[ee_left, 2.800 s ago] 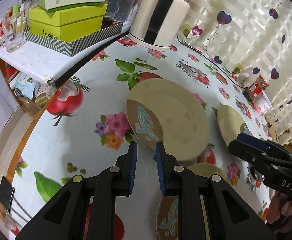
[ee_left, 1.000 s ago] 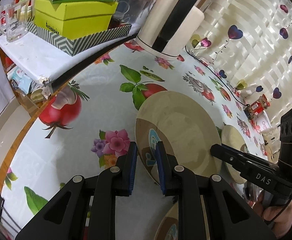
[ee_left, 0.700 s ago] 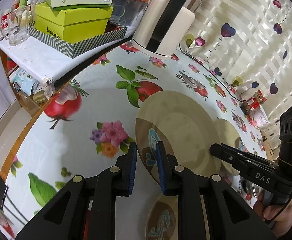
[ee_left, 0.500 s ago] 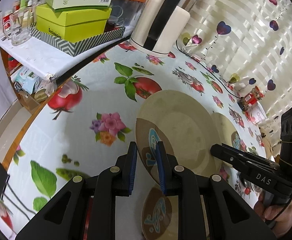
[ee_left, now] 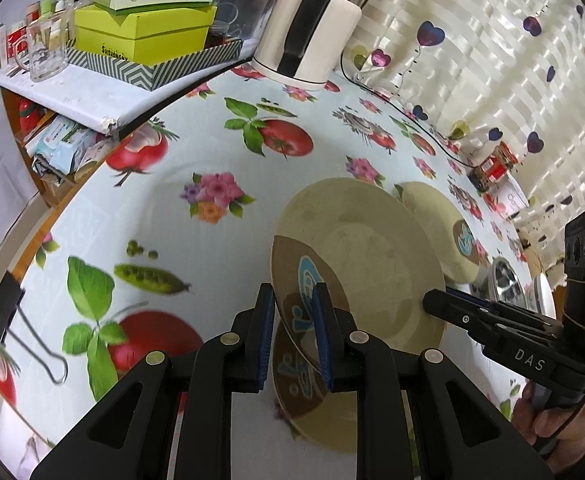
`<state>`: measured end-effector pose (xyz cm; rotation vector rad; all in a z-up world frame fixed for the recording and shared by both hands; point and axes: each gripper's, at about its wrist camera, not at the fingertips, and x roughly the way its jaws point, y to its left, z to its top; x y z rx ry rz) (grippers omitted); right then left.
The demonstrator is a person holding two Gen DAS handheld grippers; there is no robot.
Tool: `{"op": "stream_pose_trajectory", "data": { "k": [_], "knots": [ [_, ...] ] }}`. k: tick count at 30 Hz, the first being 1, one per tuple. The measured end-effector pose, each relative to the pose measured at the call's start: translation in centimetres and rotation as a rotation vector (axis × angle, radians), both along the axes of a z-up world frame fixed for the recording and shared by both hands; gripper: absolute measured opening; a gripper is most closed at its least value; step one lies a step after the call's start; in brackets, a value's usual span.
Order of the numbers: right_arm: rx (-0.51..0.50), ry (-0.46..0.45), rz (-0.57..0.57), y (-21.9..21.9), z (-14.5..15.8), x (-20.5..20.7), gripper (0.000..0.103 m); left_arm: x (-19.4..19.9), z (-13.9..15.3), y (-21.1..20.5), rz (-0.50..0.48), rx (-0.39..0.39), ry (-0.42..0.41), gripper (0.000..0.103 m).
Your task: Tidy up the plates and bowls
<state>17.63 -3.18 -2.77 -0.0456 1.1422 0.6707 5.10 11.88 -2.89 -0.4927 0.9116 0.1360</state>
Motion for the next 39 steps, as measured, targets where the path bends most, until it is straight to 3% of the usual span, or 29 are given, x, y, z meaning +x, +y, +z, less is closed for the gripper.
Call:
{"op": "stream_pose_trajectory", "data": {
  "k": [19,39],
  "knots": [
    [-0.036,0.018,-0.010,-2.1,-0.5,-3.7,0.024,-3.0,-0.6,-2.2,-0.032,-0.006,0.028,0.020],
    [-0.065,0.013,0.009,-1.8,-1.1,-4.1,0.024,-3.4,-1.5,-2.7,-0.032,0.013,0.065,0.021]
  ]
}}
